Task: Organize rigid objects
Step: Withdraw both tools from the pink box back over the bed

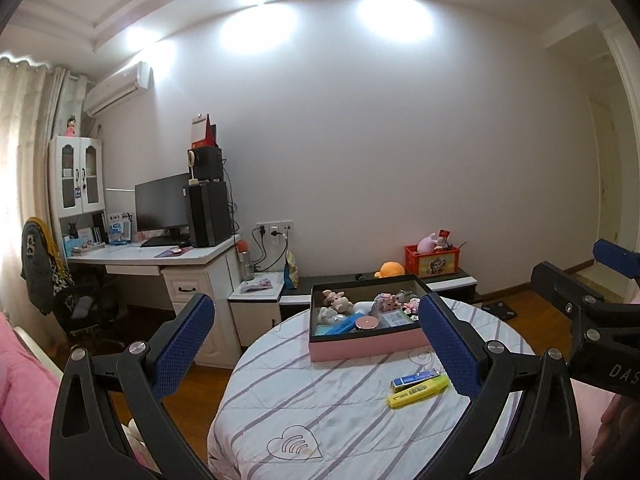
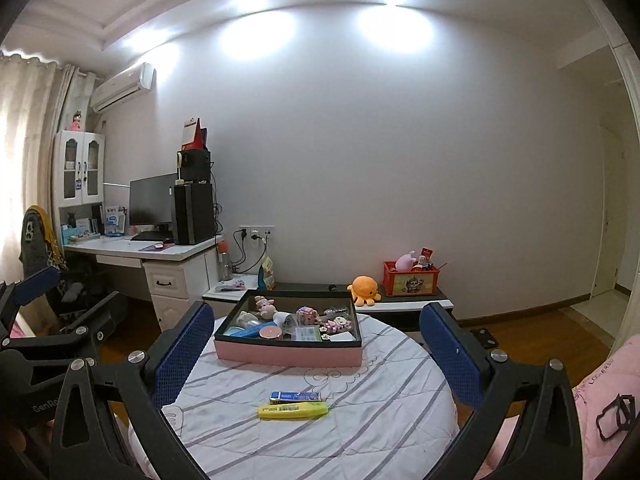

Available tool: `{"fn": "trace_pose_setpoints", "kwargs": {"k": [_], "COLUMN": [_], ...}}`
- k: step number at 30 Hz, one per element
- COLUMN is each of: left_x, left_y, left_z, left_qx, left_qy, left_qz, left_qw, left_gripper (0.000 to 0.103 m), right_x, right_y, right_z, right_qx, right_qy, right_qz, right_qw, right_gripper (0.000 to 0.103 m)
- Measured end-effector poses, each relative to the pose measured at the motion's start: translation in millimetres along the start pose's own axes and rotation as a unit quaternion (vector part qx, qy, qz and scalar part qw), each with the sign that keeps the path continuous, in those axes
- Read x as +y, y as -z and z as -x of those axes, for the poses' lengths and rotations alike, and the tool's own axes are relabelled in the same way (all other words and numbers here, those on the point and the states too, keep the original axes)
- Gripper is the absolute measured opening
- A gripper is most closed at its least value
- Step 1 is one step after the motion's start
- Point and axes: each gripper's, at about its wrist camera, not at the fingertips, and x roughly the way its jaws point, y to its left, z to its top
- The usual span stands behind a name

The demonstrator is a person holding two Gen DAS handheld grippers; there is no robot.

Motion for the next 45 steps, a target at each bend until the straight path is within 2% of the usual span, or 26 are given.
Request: {"fn": "trace_pose_setpoints", "kwargs": {"k": [5, 11, 16, 23, 27, 32, 38, 45], "left_x": [0, 2, 5, 11, 21, 33, 45, 41], "left_y": [4, 22, 48, 78, 88, 96, 104, 106], "left_z": [-9, -35, -68, -103, -114, -124, -134, -138], "left_qx": [0.019, 0.059, 0.116, 0.169, 0.183, 0.2, 0.214, 0.223], "left_qy": [0.0, 0.006, 0.01, 0.008, -0.001, -0.014, -0.019, -0.006], "left_qz": [-0.001, 0.0, 0.004, 0.013, 0.02, 0.019, 0.024, 0.019], "left_qw": [0.9998, 0.9983, 0.9931, 0.9854, 0.9829, 0.9796, 0.9764, 0.9747], "left_gripper": [0.103, 0.103, 0.103, 0.103, 0.103, 0.103, 0.103, 0.103], "right_x": [-2, -6, -13, -10, 3, 26, 36, 31], "right_y": [4, 17, 38, 83, 110, 134, 146, 146], "right_z": [-3, -24, -52, -105, -143, -194, -221, -218], "right_qx": [0.012, 0.048, 0.094, 0.185, 0.243, 0.315, 0.355, 0.361], "right_qy": [0.003, 0.01, 0.017, 0.011, -0.004, 0.001, 0.017, 0.018], "right_qz": [-0.002, -0.006, -0.012, -0.022, -0.034, -0.036, -0.026, -0.015], "right_qw": [1.0, 0.999, 0.995, 0.982, 0.97, 0.948, 0.934, 0.932], "right_gripper": [0.103, 0.103, 0.103, 0.103, 0.103, 0.103, 0.103, 0.103]}}
